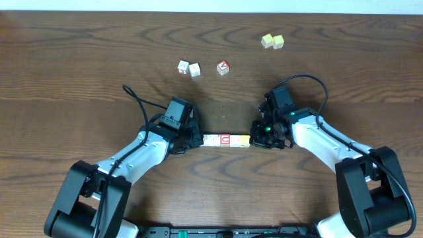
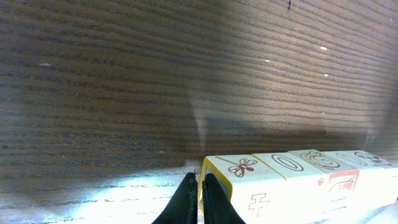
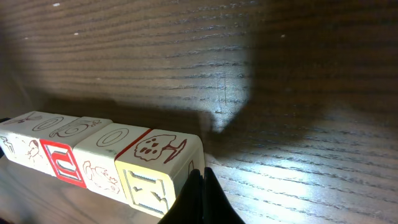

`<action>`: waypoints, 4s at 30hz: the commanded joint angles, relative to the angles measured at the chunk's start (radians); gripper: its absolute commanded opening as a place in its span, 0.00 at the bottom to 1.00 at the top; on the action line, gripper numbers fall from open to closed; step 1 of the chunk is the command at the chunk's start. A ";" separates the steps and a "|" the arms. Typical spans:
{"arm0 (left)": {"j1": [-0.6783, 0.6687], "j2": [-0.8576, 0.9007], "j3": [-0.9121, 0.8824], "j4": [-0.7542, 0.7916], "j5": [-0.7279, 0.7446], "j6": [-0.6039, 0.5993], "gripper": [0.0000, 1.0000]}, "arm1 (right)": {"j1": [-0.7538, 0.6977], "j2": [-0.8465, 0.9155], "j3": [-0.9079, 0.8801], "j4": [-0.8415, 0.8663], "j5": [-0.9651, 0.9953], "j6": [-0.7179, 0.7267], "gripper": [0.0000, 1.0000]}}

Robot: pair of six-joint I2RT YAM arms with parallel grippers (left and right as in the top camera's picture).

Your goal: Lift 5 blocks

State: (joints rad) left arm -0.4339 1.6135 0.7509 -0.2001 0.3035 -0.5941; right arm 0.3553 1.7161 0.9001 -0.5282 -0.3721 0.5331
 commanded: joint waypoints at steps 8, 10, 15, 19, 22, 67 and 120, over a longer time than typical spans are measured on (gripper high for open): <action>-0.018 -0.054 0.027 0.008 0.072 0.018 0.07 | 0.015 -0.034 0.000 0.011 -0.120 -0.018 0.01; -0.018 -0.067 0.027 0.006 0.074 0.018 0.07 | 0.015 -0.041 0.000 0.006 -0.120 -0.018 0.01; -0.018 -0.093 0.027 0.002 0.074 0.018 0.07 | 0.015 -0.065 0.000 0.004 -0.120 -0.018 0.01; -0.018 -0.095 0.027 0.000 0.082 0.016 0.07 | 0.015 -0.098 0.000 -0.006 -0.120 -0.018 0.01; -0.018 -0.095 0.027 0.000 0.082 0.013 0.07 | 0.015 -0.109 0.000 -0.006 -0.120 -0.018 0.01; -0.018 -0.262 0.027 -0.045 0.127 -0.002 0.07 | 0.019 -0.263 0.068 -0.050 -0.178 -0.014 0.01; -0.017 -0.394 0.037 -0.045 0.157 -0.013 0.07 | 0.019 -0.386 0.070 -0.112 -0.149 0.042 0.01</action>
State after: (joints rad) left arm -0.4255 1.2472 0.7506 -0.2646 0.3199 -0.6022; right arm 0.3500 1.3357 0.9398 -0.6548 -0.3679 0.5602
